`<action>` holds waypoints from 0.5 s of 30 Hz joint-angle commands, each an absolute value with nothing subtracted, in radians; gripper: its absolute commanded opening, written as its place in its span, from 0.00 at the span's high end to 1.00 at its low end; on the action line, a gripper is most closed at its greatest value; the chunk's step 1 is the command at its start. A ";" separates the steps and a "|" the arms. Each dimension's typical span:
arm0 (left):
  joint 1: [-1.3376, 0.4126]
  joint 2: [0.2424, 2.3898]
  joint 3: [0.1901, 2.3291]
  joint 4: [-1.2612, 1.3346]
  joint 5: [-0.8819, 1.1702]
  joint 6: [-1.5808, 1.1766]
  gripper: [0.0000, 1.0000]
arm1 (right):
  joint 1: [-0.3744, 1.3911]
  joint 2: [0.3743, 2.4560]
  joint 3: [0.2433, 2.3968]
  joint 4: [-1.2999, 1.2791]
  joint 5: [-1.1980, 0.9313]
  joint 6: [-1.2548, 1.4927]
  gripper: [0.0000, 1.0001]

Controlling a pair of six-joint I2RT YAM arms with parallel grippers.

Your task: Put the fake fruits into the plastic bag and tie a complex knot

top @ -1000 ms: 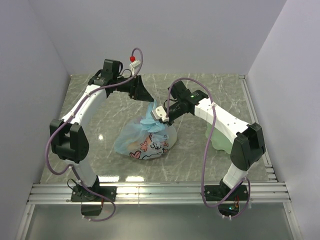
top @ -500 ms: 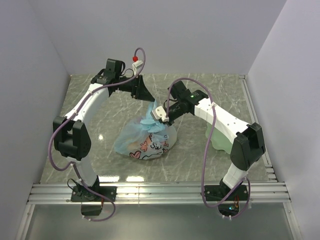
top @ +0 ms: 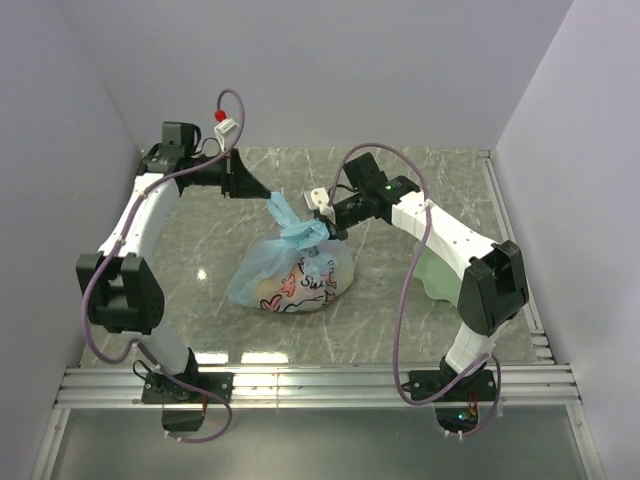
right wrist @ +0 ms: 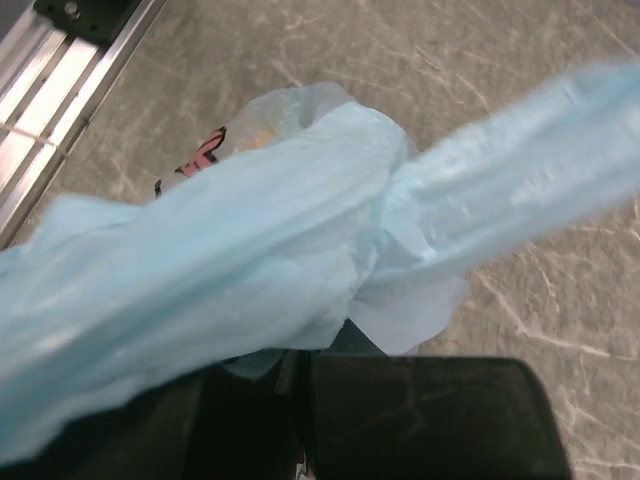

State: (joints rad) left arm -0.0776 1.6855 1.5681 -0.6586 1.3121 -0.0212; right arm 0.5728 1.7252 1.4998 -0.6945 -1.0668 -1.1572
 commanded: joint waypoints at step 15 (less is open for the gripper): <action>-0.222 1.318 1.227 -0.672 1.035 0.290 1.00 | 0.500 1.945 1.594 -0.377 -0.873 0.279 1.00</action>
